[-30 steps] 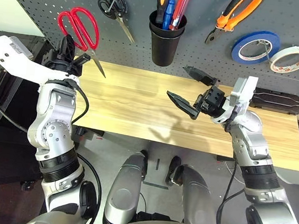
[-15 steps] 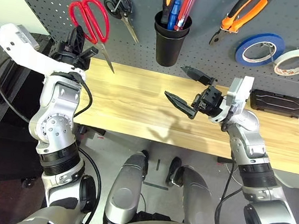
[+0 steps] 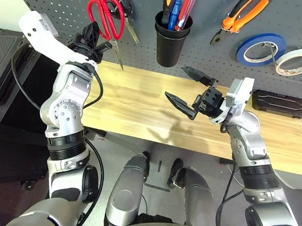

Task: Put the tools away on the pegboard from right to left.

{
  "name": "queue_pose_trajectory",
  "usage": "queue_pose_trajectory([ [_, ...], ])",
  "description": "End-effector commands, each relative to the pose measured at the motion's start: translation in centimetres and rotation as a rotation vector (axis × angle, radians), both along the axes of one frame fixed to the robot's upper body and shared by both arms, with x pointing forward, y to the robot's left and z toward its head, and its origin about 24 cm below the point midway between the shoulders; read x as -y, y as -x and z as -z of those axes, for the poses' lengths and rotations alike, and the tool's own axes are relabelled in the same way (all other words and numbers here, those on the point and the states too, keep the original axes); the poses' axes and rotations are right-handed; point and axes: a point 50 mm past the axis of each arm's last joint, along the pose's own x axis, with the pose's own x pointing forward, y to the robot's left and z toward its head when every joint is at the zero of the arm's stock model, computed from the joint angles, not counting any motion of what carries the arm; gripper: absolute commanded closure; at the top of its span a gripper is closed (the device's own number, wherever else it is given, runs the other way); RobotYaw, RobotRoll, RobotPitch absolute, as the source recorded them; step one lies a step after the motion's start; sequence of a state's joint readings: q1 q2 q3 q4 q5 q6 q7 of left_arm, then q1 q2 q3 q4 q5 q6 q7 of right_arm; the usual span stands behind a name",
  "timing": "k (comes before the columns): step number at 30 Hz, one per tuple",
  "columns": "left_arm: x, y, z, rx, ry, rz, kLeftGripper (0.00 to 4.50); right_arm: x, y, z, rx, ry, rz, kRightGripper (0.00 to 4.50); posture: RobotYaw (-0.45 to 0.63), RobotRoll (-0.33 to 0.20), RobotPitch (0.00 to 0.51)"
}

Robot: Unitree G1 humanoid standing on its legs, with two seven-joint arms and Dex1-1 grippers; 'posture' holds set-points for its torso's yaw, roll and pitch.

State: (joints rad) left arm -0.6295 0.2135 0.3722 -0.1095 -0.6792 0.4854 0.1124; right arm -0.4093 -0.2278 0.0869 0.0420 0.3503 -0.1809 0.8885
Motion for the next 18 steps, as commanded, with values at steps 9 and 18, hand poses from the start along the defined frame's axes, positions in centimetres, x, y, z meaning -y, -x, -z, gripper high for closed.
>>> queue_pose_trajectory([
  [9, 0.2, -3.0, 0.7, -0.031, -0.067, -0.005, 4.46, 0.0, 0.1, 0.4, 0.000, 0.017, 0.024, 0.00, 0.23, 0.000, 0.249],
  [18, -0.4, -4.2, 1.7, -0.055, -0.127, -0.041, 3.62, -0.2, 0.1, 0.5, 0.000, 0.009, 0.049, 0.00, 0.21, 0.000, 0.243],
])
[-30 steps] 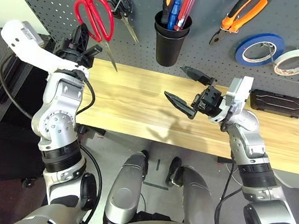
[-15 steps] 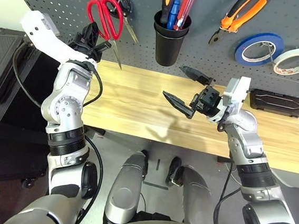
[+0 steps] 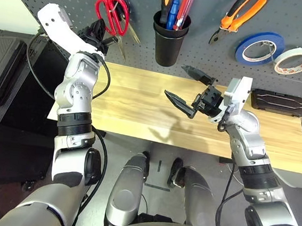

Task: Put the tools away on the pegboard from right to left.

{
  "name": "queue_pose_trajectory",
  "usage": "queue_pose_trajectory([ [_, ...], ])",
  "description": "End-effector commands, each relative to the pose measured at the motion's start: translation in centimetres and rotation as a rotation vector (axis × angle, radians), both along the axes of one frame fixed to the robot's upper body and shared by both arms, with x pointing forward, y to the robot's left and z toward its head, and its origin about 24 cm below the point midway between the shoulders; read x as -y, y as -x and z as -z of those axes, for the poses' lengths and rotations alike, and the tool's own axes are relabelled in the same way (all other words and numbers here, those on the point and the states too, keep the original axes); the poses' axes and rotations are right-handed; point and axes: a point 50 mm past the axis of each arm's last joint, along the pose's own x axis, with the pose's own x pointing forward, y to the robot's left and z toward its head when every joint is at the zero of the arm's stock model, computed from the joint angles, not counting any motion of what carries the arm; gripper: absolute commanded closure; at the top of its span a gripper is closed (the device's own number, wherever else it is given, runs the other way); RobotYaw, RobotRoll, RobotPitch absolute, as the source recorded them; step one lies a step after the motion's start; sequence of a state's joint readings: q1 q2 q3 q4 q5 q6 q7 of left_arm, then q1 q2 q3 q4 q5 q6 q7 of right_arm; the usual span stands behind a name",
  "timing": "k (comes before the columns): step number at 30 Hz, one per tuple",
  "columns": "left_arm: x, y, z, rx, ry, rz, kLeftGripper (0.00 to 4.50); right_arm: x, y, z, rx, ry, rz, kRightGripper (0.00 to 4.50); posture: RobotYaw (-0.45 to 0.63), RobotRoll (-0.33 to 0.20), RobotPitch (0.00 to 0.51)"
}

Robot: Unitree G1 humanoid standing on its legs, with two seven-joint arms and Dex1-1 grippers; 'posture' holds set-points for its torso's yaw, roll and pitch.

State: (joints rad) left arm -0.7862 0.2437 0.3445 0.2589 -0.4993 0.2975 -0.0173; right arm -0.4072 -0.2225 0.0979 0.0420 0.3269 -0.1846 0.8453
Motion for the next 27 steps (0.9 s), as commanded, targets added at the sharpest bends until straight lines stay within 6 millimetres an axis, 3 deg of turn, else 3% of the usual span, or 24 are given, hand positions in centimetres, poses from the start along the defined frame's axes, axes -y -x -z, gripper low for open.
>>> queue_pose_trajectory([
  [1, -0.1, 0.0, 1.3, -0.042, -0.030, 0.001, 3.24, 0.1, 0.2, 0.4, 0.002, 0.009, 0.025, 0.00, 0.21, 0.000, 0.243],
  [9, -0.4, 2.5, 3.4, -0.052, -0.157, 0.070, 0.10, 1.6, -0.8, 1.3, -0.107, -0.047, 0.260, 0.00, 0.21, 0.000, 0.222],
  [15, -1.5, 4.9, 5.7, -0.056, -0.335, 0.115, 0.04, 3.7, -0.7, 2.5, -0.183, -0.079, 0.480, 0.00, 0.19, 0.000, 0.197],
  [20, -3.2, 6.2, 8.9, -0.121, -0.402, 0.127, 0.04, 6.2, -0.2, 3.9, -0.218, -0.122, 0.725, 0.00, 0.14, 0.000, 0.163],
  [27, -5.4, 6.9, 11.0, -0.126, -0.449, 0.090, 0.04, 9.7, 0.3, 5.5, -0.206, -0.155, 1.015, 0.00, 0.07, 0.000, 0.132],
])
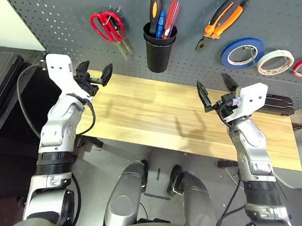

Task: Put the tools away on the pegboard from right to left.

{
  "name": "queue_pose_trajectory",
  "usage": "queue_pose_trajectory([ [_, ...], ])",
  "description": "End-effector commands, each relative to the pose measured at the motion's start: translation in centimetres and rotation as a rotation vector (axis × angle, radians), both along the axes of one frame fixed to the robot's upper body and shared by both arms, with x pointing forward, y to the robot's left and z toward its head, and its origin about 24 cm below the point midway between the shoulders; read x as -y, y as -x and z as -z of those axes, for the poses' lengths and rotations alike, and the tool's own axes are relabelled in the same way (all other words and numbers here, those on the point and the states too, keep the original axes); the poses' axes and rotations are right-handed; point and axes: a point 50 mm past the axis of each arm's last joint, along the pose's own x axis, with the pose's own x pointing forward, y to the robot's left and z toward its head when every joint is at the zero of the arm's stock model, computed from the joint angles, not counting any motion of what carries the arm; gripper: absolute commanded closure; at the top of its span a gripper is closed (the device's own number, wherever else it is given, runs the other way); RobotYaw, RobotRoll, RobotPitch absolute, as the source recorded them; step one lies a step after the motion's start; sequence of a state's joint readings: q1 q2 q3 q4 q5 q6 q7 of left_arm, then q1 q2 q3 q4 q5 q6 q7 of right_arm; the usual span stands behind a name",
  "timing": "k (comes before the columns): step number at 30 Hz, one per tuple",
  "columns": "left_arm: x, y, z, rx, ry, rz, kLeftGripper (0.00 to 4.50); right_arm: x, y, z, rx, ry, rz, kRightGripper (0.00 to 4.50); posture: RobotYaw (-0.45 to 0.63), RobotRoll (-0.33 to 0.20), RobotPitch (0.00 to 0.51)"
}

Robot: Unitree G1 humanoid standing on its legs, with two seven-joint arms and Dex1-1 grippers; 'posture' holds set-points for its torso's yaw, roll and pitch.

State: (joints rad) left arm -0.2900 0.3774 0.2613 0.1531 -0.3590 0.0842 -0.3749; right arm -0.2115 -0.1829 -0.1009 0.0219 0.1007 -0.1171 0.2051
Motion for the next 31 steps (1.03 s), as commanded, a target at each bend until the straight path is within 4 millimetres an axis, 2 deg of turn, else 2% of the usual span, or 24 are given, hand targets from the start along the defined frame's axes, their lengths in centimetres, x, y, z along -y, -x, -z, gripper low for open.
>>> queue_pose_trajectory([
  [1, -1.6, 0.3, 1.1, -0.003, -0.043, -0.033, 0.04, 2.6, 0.4, 1.3, -0.018, -0.013, 0.188, 0.00, 0.07, 0.000, 0.129],
  [4, -2.5, 0.2, 1.6, 0.004, -0.052, -0.060, 0.04, 3.8, 0.4, 1.8, -0.022, -0.021, 0.278, 0.00, 0.05, 0.000, 0.121],
  [8, -4.7, 0.2, 2.1, 0.022, -0.070, -0.143, 0.04, 5.5, 0.5, 2.2, -0.019, -0.033, 0.384, 0.00, 0.03, 0.000, 0.118],
  [14, -6.6, 0.8, 2.3, 0.051, -0.071, -0.210, 0.04, 7.1, 0.5, 2.8, -0.008, -0.031, 0.439, 0.00, 0.03, 0.000, 0.124],
  [24, -6.1, 1.8, 2.9, 0.041, -0.059, -0.148, 0.04, 8.2, -0.1, 3.0, 0.004, -0.040, 0.446, 0.00, 0.04, 0.000, 0.147],
  [31, -6.1, 1.6, 3.0, 0.034, -0.062, -0.152, 0.04, 8.2, -0.5, 3.1, 0.000, -0.041, 0.442, 0.00, 0.05, 0.000, 0.143],
])
